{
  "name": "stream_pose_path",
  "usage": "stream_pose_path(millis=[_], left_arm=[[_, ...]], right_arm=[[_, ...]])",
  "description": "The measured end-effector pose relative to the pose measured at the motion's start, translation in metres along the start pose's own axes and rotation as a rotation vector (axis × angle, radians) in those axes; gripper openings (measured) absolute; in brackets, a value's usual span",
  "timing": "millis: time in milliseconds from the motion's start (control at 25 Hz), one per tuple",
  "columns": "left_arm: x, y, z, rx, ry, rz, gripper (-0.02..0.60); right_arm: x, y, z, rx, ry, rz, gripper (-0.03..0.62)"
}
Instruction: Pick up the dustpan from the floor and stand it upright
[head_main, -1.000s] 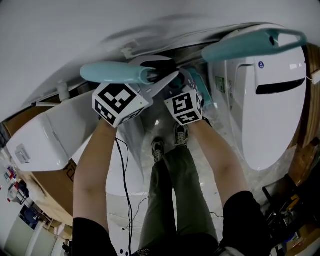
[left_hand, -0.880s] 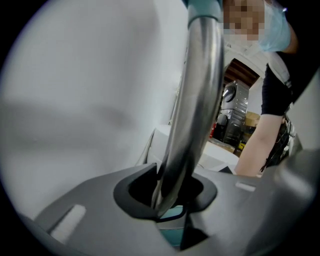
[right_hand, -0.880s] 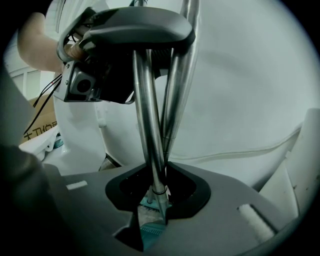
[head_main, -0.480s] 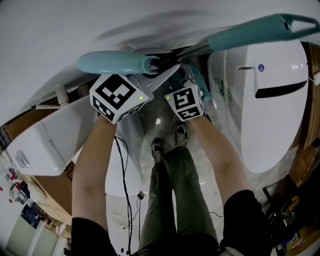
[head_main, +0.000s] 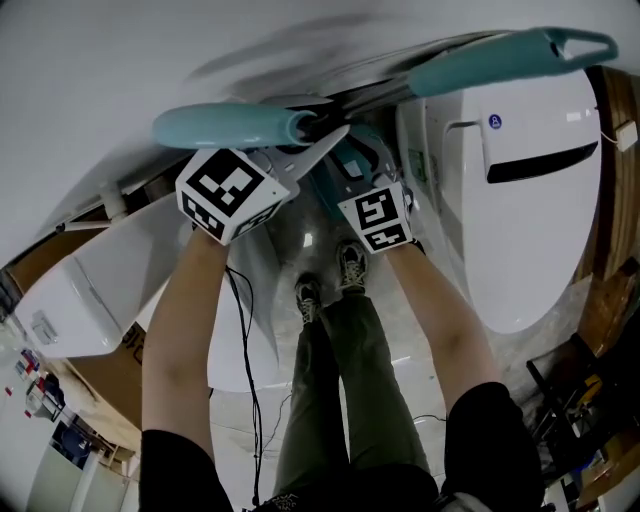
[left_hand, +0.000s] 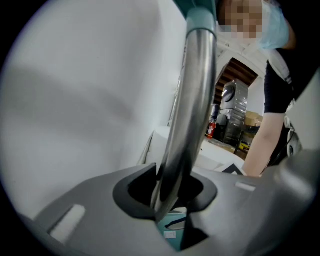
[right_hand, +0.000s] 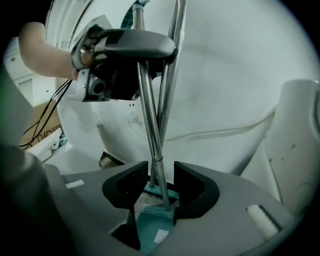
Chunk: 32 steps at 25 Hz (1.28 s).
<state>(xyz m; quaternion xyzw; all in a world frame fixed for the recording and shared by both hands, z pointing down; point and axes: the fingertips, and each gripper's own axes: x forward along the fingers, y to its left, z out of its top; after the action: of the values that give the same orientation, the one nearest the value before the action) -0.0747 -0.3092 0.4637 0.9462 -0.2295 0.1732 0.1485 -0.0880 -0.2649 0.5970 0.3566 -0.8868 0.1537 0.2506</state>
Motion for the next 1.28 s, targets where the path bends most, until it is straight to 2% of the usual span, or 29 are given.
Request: stream_pose_path(millis=[400,720,960,1280], left_arm=[[-0.001,-0.013,-0.007,-0.042,0.01,0.004,0.152],[0.0,-0.036,-0.012,-0.012,0.042,-0.004,0.152],[-0.001,-0.037,-0.014,-0.044,0.042,0.039,0.164],[-0.01,-0.033,-0.019,-0.1,0.056,0.092,0.209]], right_arm=[[-0.08,0.0,-0.015,0.117,-0.013,-0.096,0.14],[-0.123,0.005,-0.024,0.167,-0.01,-0.163,0.14],[-0.151,-0.007,0.009,0.197,-0.099,-0.231,0.14],[-0.166,-0.015,0.071,0.15,-0.201,-0.229,0.14]])
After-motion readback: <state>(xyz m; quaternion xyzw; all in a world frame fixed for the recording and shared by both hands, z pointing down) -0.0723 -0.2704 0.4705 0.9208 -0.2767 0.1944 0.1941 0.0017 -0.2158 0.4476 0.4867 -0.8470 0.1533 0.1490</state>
